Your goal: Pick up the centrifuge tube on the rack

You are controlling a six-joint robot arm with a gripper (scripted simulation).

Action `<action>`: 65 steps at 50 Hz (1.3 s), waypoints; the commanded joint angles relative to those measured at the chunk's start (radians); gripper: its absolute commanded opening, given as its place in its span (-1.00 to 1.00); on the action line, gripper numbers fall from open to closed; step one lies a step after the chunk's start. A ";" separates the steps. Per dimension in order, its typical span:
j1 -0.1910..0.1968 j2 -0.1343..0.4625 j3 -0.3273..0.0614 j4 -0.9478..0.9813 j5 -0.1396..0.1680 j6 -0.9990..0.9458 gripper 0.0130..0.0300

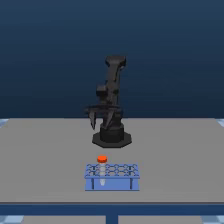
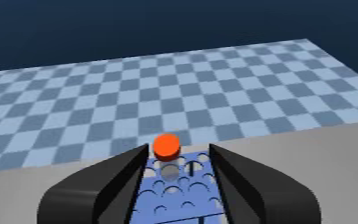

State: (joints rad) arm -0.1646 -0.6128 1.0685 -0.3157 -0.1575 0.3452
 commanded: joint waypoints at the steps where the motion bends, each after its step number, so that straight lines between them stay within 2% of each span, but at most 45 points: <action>1: 0.003 0.062 -0.031 -0.070 -0.014 0.065 1.00; 2: 0.003 0.062 -0.031 -0.070 -0.014 0.065 1.00; 3: 0.004 0.094 -0.048 -0.105 -0.016 0.091 1.00; 5: 0.004 0.094 -0.048 -0.105 -0.016 0.091 1.00; 8: 0.006 0.154 -0.082 -0.173 -0.016 0.143 1.00; 10: 0.006 0.154 -0.082 -0.173 -0.016 0.143 1.00; 13: 0.008 0.206 -0.113 -0.236 -0.014 0.192 1.00; 15: 0.008 0.206 -0.113 -0.236 -0.014 0.192 1.00; 18: 0.010 0.250 -0.142 -0.301 -0.011 0.244 1.00; 20: 0.010 0.250 -0.142 -0.301 -0.011 0.244 1.00; 23: 0.012 0.287 -0.168 -0.371 -0.006 0.303 1.00; 25: 0.012 0.287 -0.168 -0.371 -0.006 0.303 1.00; 28: 0.014 0.317 -0.191 -0.440 -0.002 0.364 1.00; 48: 0.018 0.394 -0.253 -0.647 0.009 0.549 1.00; 65: 0.020 0.424 -0.277 -0.721 0.012 0.614 1.00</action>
State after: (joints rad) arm -0.1452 -0.1912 0.7939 -1.0296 -0.1470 0.9454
